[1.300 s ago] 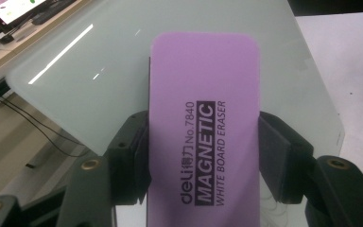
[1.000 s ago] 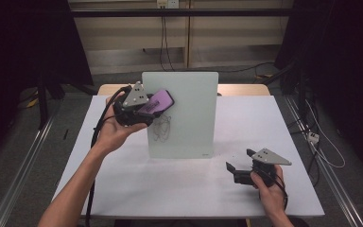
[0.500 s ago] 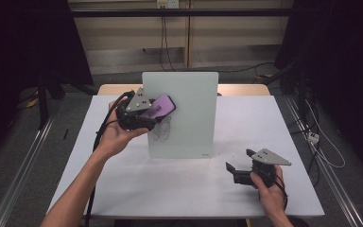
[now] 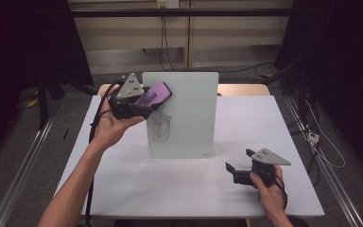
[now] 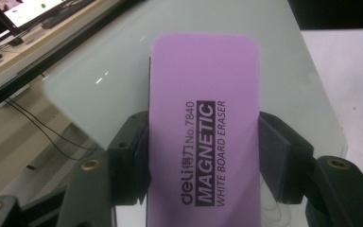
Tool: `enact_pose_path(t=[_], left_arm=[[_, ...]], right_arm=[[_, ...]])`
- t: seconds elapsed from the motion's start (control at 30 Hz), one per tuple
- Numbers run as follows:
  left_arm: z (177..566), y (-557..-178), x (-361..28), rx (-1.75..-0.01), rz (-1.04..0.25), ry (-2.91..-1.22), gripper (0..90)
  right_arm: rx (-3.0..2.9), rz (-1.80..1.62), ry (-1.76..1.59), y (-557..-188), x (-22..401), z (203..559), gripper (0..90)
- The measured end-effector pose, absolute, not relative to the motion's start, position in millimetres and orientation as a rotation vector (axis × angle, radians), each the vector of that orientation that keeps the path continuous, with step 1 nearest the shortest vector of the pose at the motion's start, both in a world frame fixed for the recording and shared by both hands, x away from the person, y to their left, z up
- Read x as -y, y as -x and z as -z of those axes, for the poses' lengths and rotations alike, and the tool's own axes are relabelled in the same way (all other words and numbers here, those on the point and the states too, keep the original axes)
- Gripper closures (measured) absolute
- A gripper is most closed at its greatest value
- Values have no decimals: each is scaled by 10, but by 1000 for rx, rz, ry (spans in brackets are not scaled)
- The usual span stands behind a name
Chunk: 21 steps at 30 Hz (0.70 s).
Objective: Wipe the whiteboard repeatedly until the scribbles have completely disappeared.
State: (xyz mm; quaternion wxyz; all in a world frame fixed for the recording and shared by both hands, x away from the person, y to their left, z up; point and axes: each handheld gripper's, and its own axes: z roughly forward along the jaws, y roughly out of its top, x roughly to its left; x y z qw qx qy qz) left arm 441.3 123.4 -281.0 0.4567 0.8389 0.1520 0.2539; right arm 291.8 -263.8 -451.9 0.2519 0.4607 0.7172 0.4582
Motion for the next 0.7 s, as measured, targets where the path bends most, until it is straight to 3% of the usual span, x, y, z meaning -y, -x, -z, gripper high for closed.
enact_pose_path(t=[0.7], left_arm=[[3198,-4250,-1178,-332,-612,-2156,411]], right_arm=[[-1952,-1245,-1258,-2919,2639,4522,69]])
